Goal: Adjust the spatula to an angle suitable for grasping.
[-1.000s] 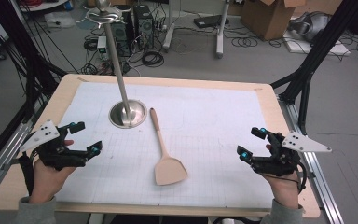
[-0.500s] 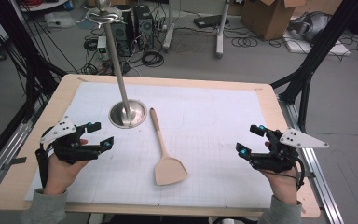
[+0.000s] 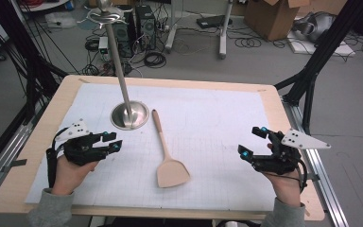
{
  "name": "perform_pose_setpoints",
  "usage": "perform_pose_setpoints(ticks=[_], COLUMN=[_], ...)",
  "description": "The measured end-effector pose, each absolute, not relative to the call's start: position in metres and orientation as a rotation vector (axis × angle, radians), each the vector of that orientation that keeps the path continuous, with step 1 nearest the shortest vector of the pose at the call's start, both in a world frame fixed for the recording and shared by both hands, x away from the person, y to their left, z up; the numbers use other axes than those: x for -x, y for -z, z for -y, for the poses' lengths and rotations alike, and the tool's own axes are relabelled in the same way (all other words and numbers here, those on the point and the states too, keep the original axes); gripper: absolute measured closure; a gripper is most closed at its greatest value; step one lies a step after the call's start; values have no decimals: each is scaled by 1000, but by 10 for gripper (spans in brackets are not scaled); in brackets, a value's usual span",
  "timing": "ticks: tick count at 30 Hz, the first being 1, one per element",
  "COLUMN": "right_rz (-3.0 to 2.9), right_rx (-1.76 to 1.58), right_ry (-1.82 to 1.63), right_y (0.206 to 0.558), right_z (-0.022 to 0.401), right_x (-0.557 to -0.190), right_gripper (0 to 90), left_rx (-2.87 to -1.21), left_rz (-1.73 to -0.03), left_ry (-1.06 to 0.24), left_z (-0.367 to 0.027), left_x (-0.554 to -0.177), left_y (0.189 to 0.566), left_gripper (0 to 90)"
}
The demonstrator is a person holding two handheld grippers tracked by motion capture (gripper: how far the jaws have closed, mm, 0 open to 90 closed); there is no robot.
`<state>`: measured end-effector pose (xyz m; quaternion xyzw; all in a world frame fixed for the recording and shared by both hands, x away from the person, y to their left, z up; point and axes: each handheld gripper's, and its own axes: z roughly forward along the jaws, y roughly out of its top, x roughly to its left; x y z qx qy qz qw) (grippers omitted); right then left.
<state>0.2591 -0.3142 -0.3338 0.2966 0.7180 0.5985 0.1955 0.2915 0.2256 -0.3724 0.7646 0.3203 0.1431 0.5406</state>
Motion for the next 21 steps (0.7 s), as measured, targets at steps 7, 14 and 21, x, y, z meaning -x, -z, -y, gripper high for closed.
perform_pose_setpoints(ticks=[7,14,21], right_rz=[-2021,-2026,-2030], right_rx=[-841,-849,-851], right_ry=[-1670,-1663,-1668], right_y=[335,337,337], right_z=[315,316,316], right_x=[-258,-258,-258], right_gripper=[144,144,144], left_rx=[-1802,-1791,-1753], left_rz=[-764,-768,-800], left_ry=[-362,-370,-400], left_z=[-221,-216,-211], left_x=[-293,-297,-299], left_y=[375,378,378], left_gripper=[714,832,884])
